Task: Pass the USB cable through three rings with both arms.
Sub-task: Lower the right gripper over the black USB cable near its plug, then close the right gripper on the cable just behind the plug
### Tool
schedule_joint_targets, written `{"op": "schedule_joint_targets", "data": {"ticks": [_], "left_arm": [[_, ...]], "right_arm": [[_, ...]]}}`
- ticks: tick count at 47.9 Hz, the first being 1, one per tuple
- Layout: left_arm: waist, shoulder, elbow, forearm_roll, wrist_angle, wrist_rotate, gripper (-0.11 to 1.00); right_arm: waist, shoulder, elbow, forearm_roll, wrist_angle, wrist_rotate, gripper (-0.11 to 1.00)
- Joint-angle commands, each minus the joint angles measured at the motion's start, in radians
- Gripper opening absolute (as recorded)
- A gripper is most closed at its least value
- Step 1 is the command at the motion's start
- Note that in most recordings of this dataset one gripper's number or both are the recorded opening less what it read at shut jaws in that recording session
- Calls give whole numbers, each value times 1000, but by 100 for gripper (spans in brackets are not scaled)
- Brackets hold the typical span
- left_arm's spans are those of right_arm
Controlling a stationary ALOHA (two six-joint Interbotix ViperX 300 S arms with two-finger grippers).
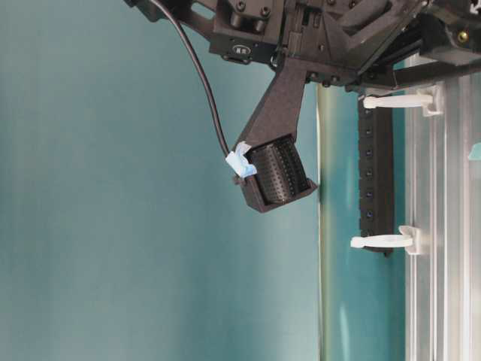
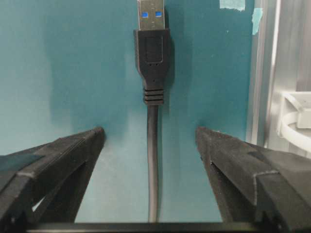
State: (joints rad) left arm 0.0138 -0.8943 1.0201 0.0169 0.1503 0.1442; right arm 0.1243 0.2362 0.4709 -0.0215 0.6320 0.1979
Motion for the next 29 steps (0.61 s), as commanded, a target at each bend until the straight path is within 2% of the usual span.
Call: {"op": "schedule_joint_targets", "data": {"ticks": [1, 29], "left_arm": [[3, 3, -12, 2, -8, 2, 69], [3, 3, -6, 2, -9, 2, 69]], "right_arm": [[-3, -2, -9, -2, -17, 6, 66], [-17, 3, -21, -2, -28, 6, 66]]}}
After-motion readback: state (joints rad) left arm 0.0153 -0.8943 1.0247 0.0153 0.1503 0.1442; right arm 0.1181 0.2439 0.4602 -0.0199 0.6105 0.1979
